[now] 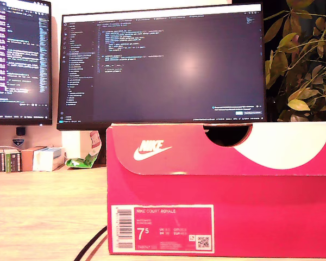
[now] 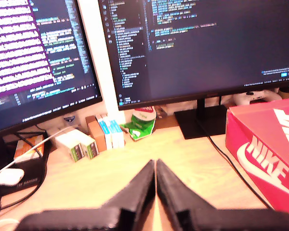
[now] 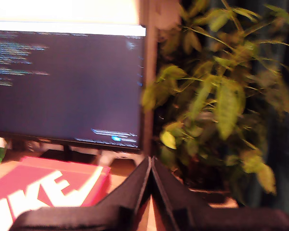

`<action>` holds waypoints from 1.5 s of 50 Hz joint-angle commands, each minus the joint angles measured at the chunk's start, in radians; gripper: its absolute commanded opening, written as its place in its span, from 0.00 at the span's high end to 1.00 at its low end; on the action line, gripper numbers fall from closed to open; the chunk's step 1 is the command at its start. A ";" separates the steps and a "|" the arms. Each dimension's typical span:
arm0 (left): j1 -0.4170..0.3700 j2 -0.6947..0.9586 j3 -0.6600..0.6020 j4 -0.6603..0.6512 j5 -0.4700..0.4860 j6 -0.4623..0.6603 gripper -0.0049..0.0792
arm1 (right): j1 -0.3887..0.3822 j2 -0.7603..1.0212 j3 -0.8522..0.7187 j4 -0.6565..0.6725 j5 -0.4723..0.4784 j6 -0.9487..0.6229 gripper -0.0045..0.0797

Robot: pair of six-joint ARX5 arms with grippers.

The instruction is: Close the red shoebox by pushing the lid with your left arm and holding the box in place with your right arm

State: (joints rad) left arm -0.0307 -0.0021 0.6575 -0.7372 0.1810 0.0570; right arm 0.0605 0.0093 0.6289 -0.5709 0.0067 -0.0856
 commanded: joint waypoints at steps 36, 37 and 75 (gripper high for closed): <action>0.002 -0.006 -0.201 0.284 0.013 -0.102 0.96 | 0.002 -0.005 -0.202 0.134 0.003 0.039 0.96; 0.002 -0.006 -0.208 0.292 0.013 -0.103 0.96 | 0.002 -0.005 -0.205 0.133 0.003 0.039 0.96; 0.002 -0.006 -0.391 0.564 -0.067 -0.153 0.96 | 0.003 -0.006 -0.360 0.337 0.003 -0.021 0.96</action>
State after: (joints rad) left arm -0.0307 -0.0021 0.3027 -0.1917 0.1207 -0.1005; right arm 0.0605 0.0090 0.2977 -0.2501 0.0101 -0.1032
